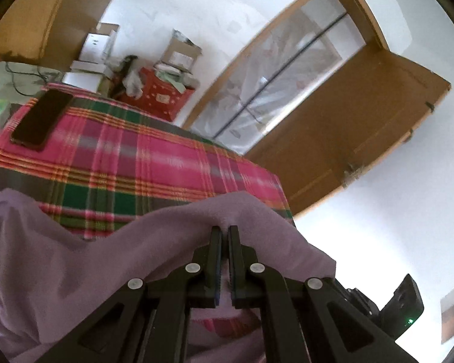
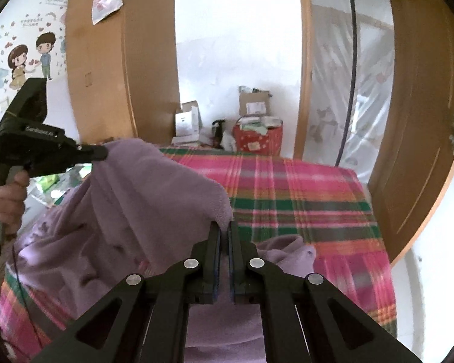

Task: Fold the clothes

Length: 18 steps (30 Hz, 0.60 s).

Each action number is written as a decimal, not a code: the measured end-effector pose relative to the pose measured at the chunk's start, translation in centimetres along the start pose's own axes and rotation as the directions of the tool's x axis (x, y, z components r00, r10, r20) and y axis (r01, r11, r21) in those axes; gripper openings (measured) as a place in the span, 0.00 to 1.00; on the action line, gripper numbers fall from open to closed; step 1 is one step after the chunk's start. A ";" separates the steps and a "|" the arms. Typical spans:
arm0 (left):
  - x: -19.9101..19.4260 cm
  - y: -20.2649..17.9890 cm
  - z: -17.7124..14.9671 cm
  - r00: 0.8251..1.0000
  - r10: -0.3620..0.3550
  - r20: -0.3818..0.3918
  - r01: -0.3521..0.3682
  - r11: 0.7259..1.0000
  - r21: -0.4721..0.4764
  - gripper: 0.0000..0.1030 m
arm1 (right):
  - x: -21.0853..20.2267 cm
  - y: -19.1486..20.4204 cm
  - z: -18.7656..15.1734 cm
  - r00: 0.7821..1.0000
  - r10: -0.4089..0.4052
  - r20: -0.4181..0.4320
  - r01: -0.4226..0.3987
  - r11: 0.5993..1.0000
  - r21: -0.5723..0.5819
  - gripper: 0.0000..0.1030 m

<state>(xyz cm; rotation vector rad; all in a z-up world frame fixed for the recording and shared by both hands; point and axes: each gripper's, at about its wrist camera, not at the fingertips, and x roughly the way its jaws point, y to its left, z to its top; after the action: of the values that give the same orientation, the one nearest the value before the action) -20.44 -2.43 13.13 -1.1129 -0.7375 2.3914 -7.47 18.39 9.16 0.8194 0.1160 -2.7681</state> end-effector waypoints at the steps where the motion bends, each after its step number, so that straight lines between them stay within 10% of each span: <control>1: 0.1 0.2 0.2 1.000 0.008 0.004 -0.008 1.000 -0.001 0.04 | 0.5 0.0 0.5 1.000 -0.009 0.003 0.009 1.000 -0.008 0.04; 18: 4.0 4.0 4.2 0.989 0.138 0.051 -0.135 0.989 -0.065 0.04 | 10.2 0.2 4.3 0.998 -0.054 -0.024 0.053 0.998 -0.039 0.04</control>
<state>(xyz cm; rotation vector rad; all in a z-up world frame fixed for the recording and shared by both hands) -26.69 -4.56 10.62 -1.1608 -0.7804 2.5385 -17.98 15.31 7.20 0.8533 0.1975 -2.7969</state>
